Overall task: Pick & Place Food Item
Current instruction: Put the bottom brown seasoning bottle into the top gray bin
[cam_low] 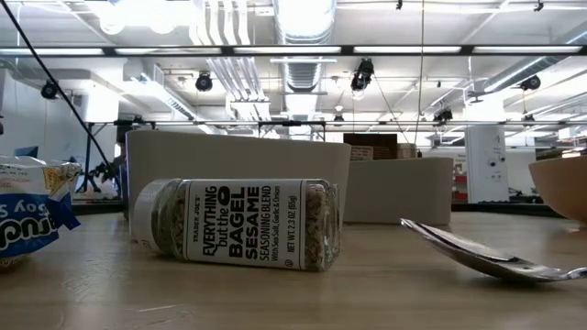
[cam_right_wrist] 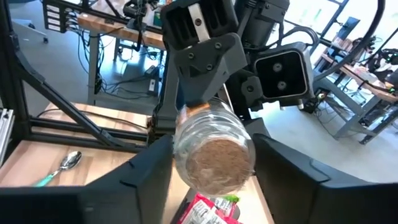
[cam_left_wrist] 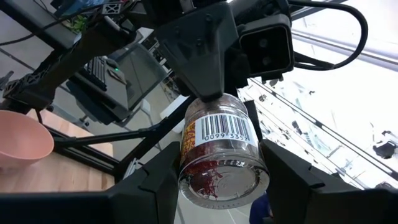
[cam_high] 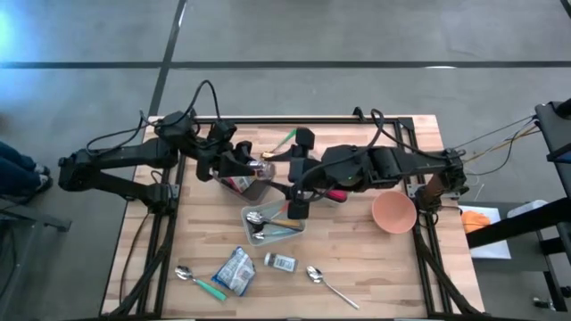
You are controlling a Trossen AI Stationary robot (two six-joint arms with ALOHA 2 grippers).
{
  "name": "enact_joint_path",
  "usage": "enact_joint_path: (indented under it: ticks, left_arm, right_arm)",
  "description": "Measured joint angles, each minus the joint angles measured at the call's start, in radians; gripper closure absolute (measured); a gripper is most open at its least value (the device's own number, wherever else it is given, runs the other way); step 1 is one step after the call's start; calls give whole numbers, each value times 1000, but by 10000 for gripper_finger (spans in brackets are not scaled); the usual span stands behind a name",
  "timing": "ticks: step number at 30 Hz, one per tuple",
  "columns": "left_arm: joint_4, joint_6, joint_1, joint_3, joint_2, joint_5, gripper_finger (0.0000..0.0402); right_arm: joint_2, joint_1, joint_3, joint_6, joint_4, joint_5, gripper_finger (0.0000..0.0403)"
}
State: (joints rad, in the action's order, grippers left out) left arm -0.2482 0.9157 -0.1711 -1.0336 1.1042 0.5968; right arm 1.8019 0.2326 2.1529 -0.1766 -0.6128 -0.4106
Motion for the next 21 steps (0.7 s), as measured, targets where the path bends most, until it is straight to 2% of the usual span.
enact_joint_path:
  ticks: [4,9,15,21]
  left_arm:
    - [-1,0,0,0,0,1,224]
    - [-12,1,0,0,0,1,224]
    - [-24,8,0,0,0,3,224]
    - [-23,9,1,1,-1,9,224]
  right_arm:
    - [0,-1,0,0,2,0,233]
    - [-1,-5,-1,2,6,30,235]
    - [26,-7,0,9,34,35,187]
    - [45,-8,5,1,38,38,224]
